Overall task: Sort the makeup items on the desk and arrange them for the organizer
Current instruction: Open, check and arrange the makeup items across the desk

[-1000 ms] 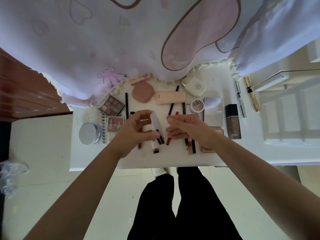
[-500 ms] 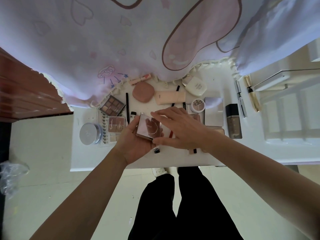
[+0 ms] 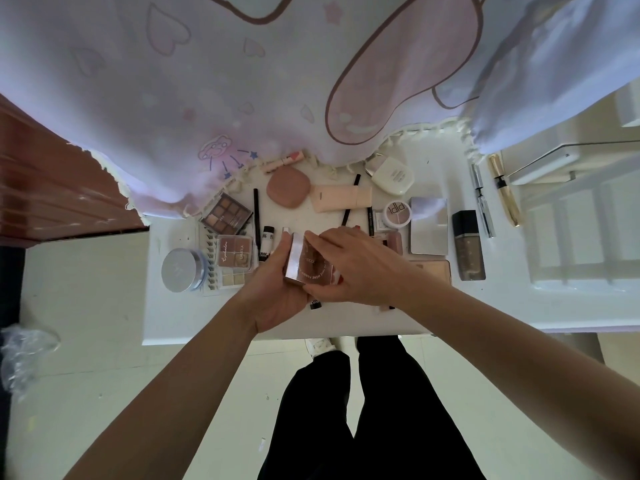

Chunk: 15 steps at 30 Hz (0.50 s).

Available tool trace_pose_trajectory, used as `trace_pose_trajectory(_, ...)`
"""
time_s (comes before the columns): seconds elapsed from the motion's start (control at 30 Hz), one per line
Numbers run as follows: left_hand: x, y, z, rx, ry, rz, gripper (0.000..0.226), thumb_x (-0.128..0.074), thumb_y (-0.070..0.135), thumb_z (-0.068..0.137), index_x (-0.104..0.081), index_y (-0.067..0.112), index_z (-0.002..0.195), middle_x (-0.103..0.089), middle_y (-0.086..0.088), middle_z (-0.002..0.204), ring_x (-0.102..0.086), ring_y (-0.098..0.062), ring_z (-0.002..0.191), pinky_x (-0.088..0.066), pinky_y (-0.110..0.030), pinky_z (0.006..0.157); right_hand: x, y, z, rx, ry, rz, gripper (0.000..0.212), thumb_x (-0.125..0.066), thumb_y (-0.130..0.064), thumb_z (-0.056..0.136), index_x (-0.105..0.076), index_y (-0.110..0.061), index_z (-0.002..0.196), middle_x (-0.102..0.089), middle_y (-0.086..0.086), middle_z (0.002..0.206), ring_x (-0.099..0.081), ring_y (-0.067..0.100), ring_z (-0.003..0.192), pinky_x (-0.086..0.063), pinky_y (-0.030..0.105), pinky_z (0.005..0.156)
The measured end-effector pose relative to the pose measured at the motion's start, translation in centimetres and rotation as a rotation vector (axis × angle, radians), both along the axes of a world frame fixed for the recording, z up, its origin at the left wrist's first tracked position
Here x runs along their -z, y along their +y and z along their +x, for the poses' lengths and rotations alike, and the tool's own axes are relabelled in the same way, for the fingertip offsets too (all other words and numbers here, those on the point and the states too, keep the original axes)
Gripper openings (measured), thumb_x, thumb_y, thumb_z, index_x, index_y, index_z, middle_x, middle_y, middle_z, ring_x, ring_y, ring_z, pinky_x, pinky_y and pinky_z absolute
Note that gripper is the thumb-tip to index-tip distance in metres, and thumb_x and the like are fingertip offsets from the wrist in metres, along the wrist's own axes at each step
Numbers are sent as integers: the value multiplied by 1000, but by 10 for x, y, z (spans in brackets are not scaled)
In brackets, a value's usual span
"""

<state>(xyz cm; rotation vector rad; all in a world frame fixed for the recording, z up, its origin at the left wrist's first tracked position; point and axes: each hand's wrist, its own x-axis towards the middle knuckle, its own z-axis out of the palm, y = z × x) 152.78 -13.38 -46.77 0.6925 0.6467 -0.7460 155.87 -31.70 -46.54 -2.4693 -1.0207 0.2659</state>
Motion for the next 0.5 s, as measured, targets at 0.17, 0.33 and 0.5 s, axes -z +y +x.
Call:
trace_pose_trajectory(0.17,0,10,-3,140,-110,73,53,-76,46,81,-69,12,121,-63,-15,121,-62,-29,109,-55,-42,92,-6,-10,-5,59,131,80,83,-68,-61,75,-53,-9,138,-60,0,119,-64,15,96,-58,37,79)
trace_pose_trajectory(0.33,4,11,-3,142,-113,37,61,-92,41,64,-72,11,113,-67,-15,118,-67,-30,105,-57,-47,85,-6,-7,-6,74,157,88,80,-70,-57,71,-54,-13,135,-60,-3,116,-62,12,92,-56,31,79)
trace_pose_trajectory(0.5,0,10,0,206,-145,38,61,-89,44,66,-72,12,114,-69,-13,114,-69,-29,101,-58,-46,83,-6,-2,-4,75,128,65,74,-63,-50,72,-58,-7,131,-66,1,104,-64,17,79,-58,35,69)
